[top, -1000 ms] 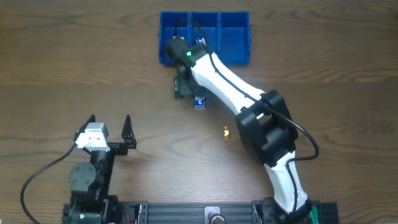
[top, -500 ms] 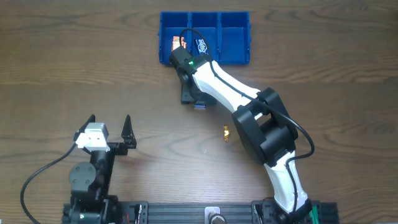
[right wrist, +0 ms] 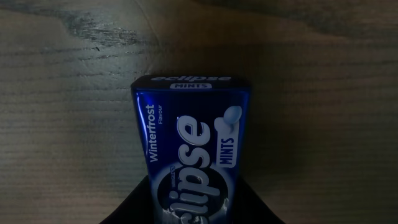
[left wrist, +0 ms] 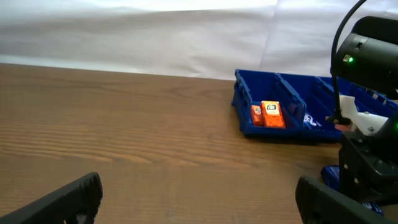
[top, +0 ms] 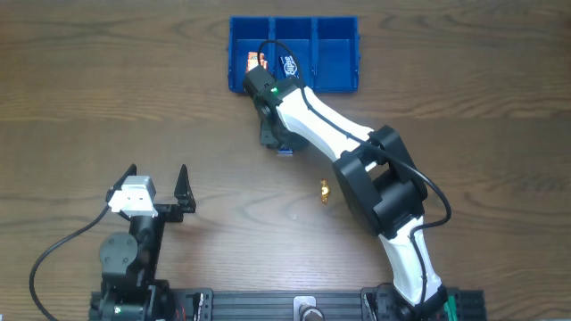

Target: Sort Candies Into Trays

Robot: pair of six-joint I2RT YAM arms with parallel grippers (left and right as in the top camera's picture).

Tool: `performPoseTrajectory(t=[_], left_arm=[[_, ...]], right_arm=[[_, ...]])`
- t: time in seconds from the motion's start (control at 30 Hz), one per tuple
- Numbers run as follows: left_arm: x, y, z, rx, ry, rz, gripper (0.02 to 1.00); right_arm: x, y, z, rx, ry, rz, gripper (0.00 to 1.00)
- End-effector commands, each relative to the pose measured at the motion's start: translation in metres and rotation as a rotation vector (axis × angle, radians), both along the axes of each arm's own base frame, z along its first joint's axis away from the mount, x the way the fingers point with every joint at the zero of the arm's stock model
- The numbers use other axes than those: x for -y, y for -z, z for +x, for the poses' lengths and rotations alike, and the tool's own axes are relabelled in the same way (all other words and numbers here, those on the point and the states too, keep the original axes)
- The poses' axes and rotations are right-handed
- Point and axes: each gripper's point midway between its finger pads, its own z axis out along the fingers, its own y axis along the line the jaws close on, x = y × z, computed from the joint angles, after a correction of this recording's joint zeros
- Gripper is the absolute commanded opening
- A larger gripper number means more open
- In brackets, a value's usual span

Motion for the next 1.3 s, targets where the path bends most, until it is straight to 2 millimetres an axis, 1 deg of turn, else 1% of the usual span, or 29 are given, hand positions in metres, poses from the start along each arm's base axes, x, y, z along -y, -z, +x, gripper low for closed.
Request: performPoseTrajectory(t=[0.03, 0.1, 0.13, 0.17, 0.2, 0.27, 0.33, 0.4, 0.47, 0.53, 0.63, 0.73, 0.9, 0.93, 1.0, 1.07, 1.1, 1.13, 1.17, 1.23, 1.3], left_arm=[[-0.003, 0.017, -0.001, -0.054, -0.011, 0.012, 0.998], [-0.003, 0.017, -0.001, -0.054, -0.011, 0.012, 0.998], [-0.003, 0.017, -0.001, -0.054, -0.011, 0.012, 0.998], [-0.003, 0.017, -0.001, -0.054, -0.011, 0.013, 0.998], [-0.003, 0.017, -0.001, -0.054, -0.011, 0.013, 0.996], [-0.003, 0.017, -0.001, -0.054, -0.011, 0.012, 0.998], [-0.003, 0.017, -0.001, -0.054, -0.011, 0.013, 0.998], [-0.003, 0.017, -0.001, -0.054, -0.011, 0.013, 0.996], [-0.003, 0.017, -0.001, -0.054, -0.011, 0.012, 0.998], [-0.003, 0.017, -0.001, -0.054, -0.011, 0.013, 0.998], [-0.003, 0.017, -0.001, -0.054, -0.011, 0.012, 0.998], [-0.003, 0.017, -0.001, -0.054, -0.011, 0.013, 0.998], [-0.003, 0.017, -0.001, -0.054, -0.011, 0.012, 0.998], [-0.003, 0.017, -0.001, -0.054, -0.011, 0.013, 0.998], [-0.003, 0.017, -0.001, -0.054, -0.011, 0.012, 0.996], [-0.003, 0.017, -0.001, -0.054, -0.011, 0.012, 0.998], [-0.003, 0.017, -0.001, -0.054, -0.011, 0.013, 0.998], [-0.003, 0.017, -0.001, -0.054, -0.011, 0.013, 0.998], [-0.003, 0.017, -0.001, -0.054, -0.011, 0.012, 0.998], [-0.003, 0.017, -0.001, -0.054, -0.011, 0.012, 0.998], [-0.003, 0.017, -0.001, -0.054, -0.011, 0.012, 0.998]], right_arm=[[-0.006, -0.067, 0.007, 0.161, -0.019, 0.039, 0.130], [-0.004, -0.112, 0.013, 0.269, -0.022, 0.063, 0.128], [-0.003, -0.138, 0.016, 0.327, -0.034, 0.080, 0.126], [0.001, -0.173, 0.023, 0.400, -0.037, 0.102, 0.119], [0.006, -0.190, 0.029, 0.437, -0.029, 0.101, 0.119], [0.018, -0.222, 0.048, 0.517, -0.023, 0.082, 0.117], [0.030, -0.243, 0.072, 0.599, -0.016, 0.059, 0.119], [0.036, -0.251, 0.098, 0.657, -0.023, 0.050, 0.121], [0.039, -0.247, 0.120, 0.684, -0.026, 0.040, 0.128], [0.037, -0.228, 0.139, 0.678, -0.049, 0.024, 0.145], [0.039, -0.196, 0.154, 0.634, -0.041, 0.004, 0.145], [0.036, -0.167, 0.162, 0.585, -0.049, 0.028, 0.145], [0.030, -0.153, 0.167, 0.575, -0.053, 0.036, 0.148], [0.029, -0.147, 0.168, 0.568, -0.054, 0.035, 0.159], [0.029, -0.143, 0.168, 0.561, -0.055, 0.031, 0.183], [0.028, -0.139, 0.170, 0.559, -0.056, 0.031, 0.231], [0.028, -0.139, 0.170, 0.559, -0.056, 0.031, 0.286], [0.028, -0.139, 0.170, 0.560, -0.056, 0.032, 0.378], [0.028, -0.139, 0.171, 0.562, -0.055, 0.033, 0.421], [0.026, -0.139, 0.171, 0.562, -0.058, 0.042, 0.595], [0.020, -0.138, 0.168, 0.547, -0.071, 0.075, 0.645]])
